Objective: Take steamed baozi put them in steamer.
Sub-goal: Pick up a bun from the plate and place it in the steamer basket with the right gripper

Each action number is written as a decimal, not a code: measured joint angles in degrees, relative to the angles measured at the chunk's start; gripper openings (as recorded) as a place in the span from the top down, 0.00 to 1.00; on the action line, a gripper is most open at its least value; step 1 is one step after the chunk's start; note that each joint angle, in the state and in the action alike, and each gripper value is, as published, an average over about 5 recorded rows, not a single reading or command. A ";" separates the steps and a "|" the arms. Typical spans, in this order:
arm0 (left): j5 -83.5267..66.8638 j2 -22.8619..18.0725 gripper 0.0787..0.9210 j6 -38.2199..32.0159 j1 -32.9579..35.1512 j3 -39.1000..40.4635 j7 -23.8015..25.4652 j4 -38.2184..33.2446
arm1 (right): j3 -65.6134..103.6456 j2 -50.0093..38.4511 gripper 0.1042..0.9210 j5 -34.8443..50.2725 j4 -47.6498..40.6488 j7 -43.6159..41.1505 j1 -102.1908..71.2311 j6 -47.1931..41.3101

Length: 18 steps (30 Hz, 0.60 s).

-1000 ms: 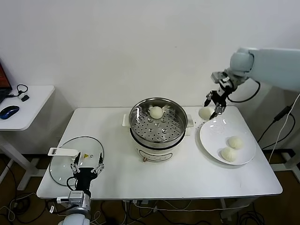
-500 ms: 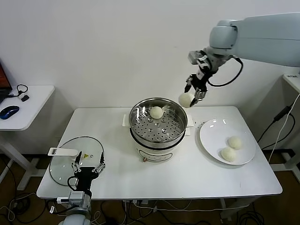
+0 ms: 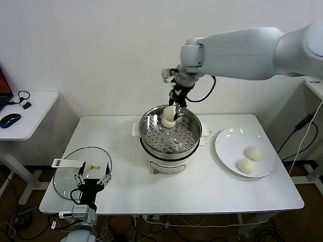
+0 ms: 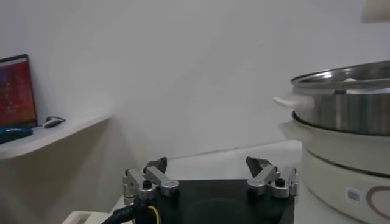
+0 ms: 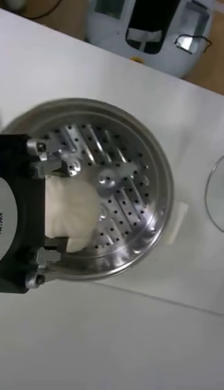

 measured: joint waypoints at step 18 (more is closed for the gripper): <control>-0.08 0.00 0.12 -0.28 -0.56 -0.65 -0.20 1.50 | 3.62 6.25 0.34 -2.39 -10.99 1.50 -13.74 -2.05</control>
